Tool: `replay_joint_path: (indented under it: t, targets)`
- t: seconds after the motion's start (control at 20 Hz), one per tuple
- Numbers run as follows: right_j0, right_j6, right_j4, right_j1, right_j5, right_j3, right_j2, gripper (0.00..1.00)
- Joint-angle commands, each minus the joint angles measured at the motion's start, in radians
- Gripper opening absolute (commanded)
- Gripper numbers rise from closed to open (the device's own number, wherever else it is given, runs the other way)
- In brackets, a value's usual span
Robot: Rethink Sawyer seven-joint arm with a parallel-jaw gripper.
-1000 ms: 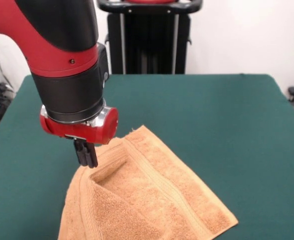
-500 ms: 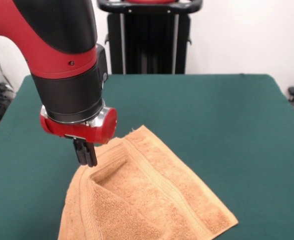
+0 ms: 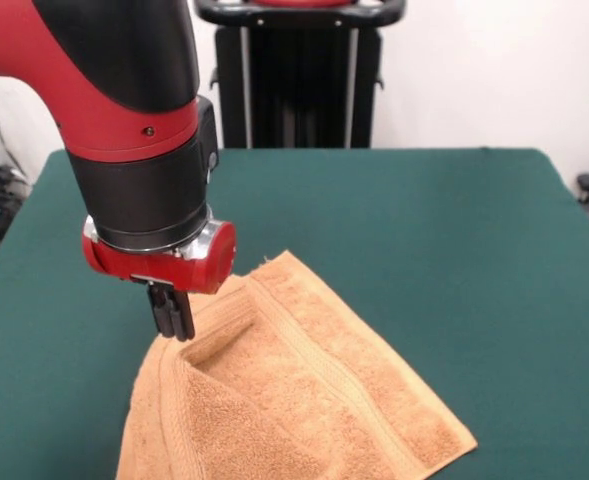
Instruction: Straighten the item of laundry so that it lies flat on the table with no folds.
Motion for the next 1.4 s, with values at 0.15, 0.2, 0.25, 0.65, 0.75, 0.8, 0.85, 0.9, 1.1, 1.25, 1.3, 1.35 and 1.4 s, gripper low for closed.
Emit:
replay_joint_path:
  t: [0.15,0.2,0.25,0.65,0.75,0.8,0.85,0.9,1.1,1.25,1.3,1.35,1.4]
  targets:
    - [0.032,-0.12,-0.057,0.036,-0.117,0.154,0.049,0.0]
    - [0.035,-0.121,-0.058,0.037,-0.104,0.148,0.045,0.0]
    - [0.036,-0.122,-0.059,0.036,-0.107,0.146,0.045,0.0]
    - [0.026,-0.134,-0.049,0.035,-0.105,0.15,0.056,0.0]
    - [0.016,-0.147,-0.041,0.041,-0.092,0.149,0.069,1.0]
    - [0.013,-0.147,-0.039,0.043,-0.093,0.15,0.073,1.0]
    - [0.012,-0.148,-0.04,0.043,-0.094,0.151,0.073,1.0]
    - [0.012,-0.146,-0.04,0.042,-0.098,0.154,0.073,1.0]
    - [0.018,-0.139,-0.05,0.038,-0.105,0.15,0.066,1.0]
    - [0.02,-0.113,-0.05,0.031,-0.117,0.155,0.058,1.0]
    - [0.019,-0.117,-0.049,0.031,-0.113,0.156,0.06,1.0]
    - [0.018,-0.12,-0.049,0.03,-0.109,0.158,0.061,1.0]
    - [0.017,-0.124,-0.048,0.031,-0.106,0.158,0.063,1.0]
